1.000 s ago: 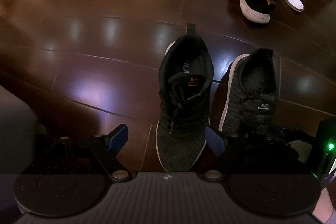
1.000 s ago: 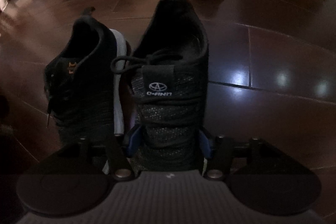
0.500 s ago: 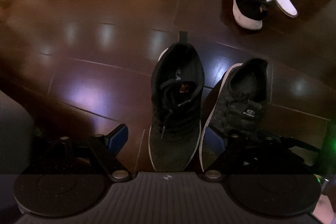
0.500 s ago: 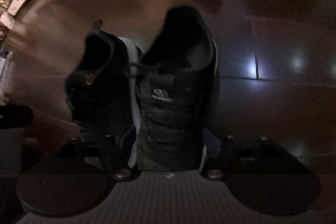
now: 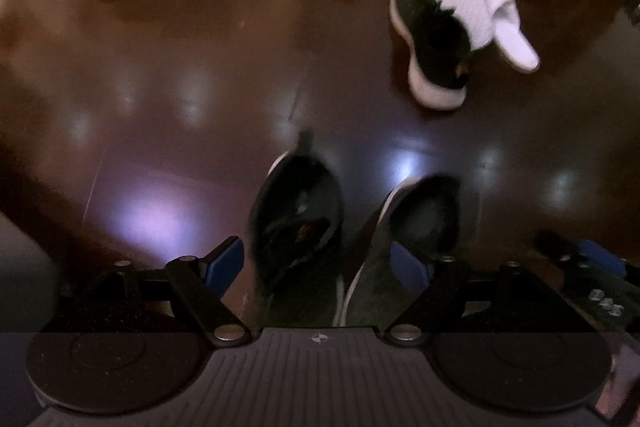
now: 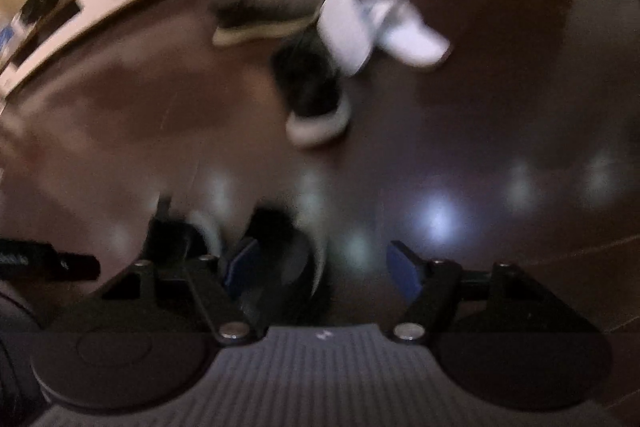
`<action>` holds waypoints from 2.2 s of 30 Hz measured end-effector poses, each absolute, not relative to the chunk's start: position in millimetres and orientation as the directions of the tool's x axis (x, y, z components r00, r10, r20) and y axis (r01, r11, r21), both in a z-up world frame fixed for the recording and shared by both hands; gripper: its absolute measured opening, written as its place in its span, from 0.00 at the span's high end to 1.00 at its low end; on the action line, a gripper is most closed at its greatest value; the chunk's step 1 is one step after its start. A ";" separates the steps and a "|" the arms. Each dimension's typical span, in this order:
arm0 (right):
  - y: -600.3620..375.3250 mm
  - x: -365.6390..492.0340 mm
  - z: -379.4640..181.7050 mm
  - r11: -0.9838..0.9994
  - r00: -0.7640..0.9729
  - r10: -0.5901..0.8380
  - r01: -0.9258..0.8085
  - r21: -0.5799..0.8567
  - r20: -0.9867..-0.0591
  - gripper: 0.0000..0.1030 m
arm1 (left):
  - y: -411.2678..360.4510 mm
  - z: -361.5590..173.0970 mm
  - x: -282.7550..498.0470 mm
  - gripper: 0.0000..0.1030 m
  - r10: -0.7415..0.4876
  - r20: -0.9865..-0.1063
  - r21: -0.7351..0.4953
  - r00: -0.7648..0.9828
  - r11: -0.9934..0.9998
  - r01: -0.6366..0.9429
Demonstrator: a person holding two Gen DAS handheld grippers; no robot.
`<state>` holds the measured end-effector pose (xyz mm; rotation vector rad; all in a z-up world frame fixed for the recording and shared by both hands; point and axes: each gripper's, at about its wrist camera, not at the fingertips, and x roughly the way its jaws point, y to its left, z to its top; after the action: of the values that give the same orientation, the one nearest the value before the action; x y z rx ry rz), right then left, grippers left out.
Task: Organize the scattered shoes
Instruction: 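Move both tools back toward the remaining shoes, then grasp a black sneaker with the left tool while the right tool grasps another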
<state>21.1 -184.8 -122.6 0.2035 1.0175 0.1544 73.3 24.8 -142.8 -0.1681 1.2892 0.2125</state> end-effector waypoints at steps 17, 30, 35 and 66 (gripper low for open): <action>-213.1 106.7 -138.7 0.954 0.600 0.240 -0.001 0.299 -0.763 0.11 | 2.8 -185.8 252.0 0.17 -0.096 -0.941 -0.221 0.326 0.901 -0.374; -236.3 143.4 -198.1 0.954 0.547 0.220 0.054 0.296 -0.808 0.10 | -13.1 -270.6 324.6 0.17 -0.119 -0.960 -0.236 0.253 0.829 -0.507; -230.7 166.5 -204.8 0.946 0.556 0.215 0.085 0.312 -0.803 0.10 | -13.7 -293.9 332.7 0.17 -0.139 -0.960 -0.252 0.242 0.804 -0.538; -332.3 114.6 -203.6 0.951 0.490 0.111 0.200 0.235 -0.865 0.10 | -65.4 -284.0 313.3 0.71 -0.194 -0.976 -0.216 0.097 0.885 -0.412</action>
<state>114.6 -332.3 -203.6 0.3246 1.0626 -0.0547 313.3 -65.4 -284.0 -0.5044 1.4844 0.1725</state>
